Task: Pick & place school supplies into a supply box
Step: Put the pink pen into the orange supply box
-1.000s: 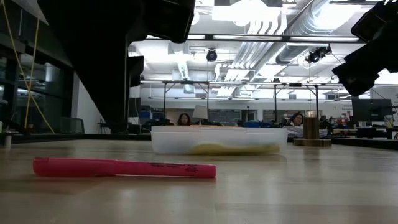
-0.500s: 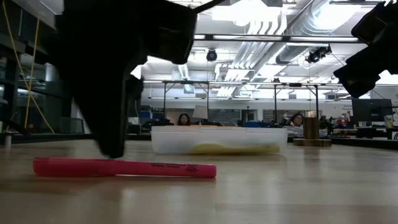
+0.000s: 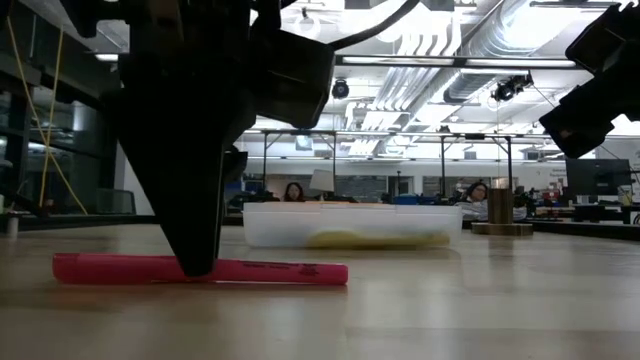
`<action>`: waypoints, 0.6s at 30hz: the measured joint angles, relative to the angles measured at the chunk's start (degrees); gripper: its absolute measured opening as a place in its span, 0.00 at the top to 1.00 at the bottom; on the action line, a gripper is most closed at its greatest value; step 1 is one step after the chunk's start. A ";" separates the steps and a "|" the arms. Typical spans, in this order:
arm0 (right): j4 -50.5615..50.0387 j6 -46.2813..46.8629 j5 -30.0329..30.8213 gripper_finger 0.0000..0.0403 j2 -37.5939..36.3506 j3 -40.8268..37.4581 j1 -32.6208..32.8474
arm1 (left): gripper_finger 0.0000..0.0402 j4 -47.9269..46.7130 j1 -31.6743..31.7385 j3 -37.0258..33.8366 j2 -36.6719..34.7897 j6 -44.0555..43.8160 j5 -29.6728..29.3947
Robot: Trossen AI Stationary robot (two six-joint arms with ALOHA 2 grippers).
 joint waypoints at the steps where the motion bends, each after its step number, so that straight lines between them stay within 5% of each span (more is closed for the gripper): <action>1: -0.04 0.00 -0.02 0.74 0.02 0.00 0.00 | 0.65 -0.22 0.00 0.02 0.00 -0.23 -0.42; 9: -0.72 0.07 0.00 0.74 0.04 0.00 0.00 | 0.68 -1.69 -0.07 0.08 0.41 0.62 -3.37; 18: -0.85 0.17 0.00 0.74 0.04 0.00 0.00 | 0.85 -1.84 -0.07 -0.05 0.83 0.69 -4.08</action>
